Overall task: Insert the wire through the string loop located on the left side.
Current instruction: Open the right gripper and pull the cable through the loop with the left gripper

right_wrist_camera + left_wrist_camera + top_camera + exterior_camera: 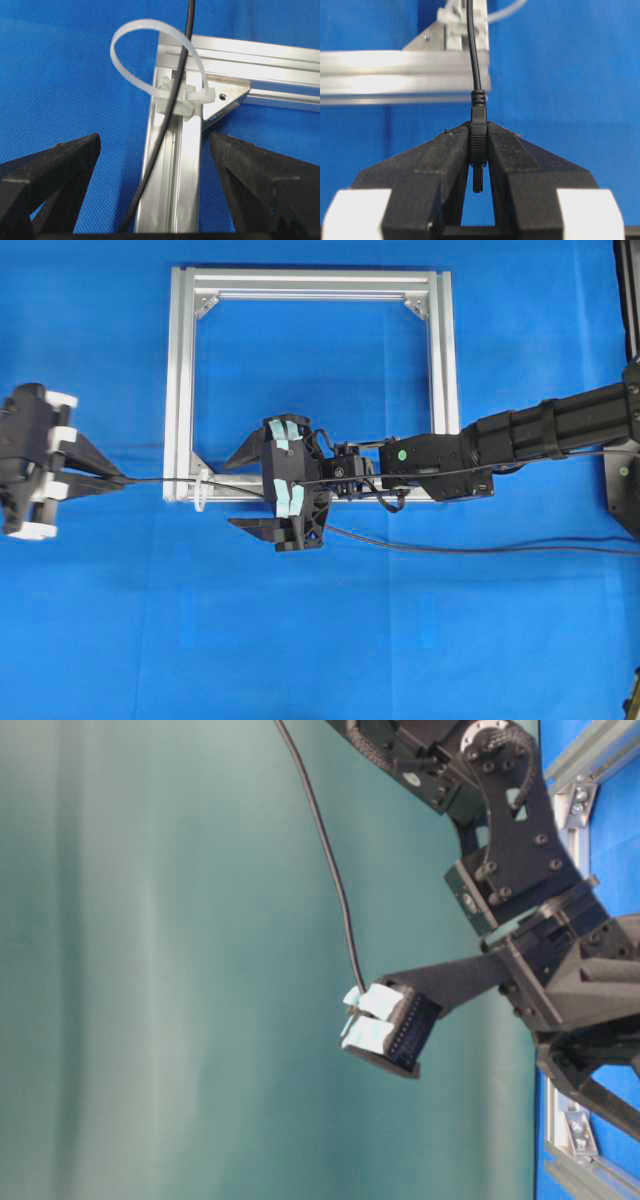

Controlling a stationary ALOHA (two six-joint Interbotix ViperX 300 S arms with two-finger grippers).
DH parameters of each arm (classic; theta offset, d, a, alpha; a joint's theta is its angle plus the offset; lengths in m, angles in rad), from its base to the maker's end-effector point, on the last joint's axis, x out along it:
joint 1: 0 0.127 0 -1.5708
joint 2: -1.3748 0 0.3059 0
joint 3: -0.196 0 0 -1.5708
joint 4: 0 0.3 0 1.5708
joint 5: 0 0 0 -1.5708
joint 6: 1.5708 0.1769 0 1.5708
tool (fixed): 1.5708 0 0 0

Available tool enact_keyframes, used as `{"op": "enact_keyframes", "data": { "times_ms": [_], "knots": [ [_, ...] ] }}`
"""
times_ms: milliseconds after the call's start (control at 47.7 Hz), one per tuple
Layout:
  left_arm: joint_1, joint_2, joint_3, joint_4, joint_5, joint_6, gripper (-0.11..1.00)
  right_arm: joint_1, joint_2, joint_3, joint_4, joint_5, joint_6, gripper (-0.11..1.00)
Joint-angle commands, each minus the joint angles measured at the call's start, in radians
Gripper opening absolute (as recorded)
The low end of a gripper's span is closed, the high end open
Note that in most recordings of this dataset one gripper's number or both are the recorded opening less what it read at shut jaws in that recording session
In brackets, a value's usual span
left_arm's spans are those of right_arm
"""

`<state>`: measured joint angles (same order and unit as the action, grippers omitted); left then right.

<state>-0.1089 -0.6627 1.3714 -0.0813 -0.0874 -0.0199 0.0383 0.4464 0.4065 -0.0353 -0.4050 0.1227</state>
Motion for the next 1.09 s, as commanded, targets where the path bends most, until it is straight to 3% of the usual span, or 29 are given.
{"op": "enact_keyframes", "data": {
  "times_ms": [0, 231, 1069],
  "knots": [
    [0.002, -0.101, 0.0, 0.003, 0.063, -0.012, 0.08, 0.003, -0.057, -0.005, 0.002, -0.014, -0.002, 0.96],
    [0.003, -0.264, 0.0, 0.003, 0.146, -0.029, 0.08, 0.003, -0.057, -0.005, -0.002, -0.018, -0.003, 0.96],
    [0.017, -0.233, 0.0, 0.014, 0.144, -0.014, 0.08, 0.003, -0.057, -0.005, 0.0, -0.032, -0.003, 0.96]
  ]
}}
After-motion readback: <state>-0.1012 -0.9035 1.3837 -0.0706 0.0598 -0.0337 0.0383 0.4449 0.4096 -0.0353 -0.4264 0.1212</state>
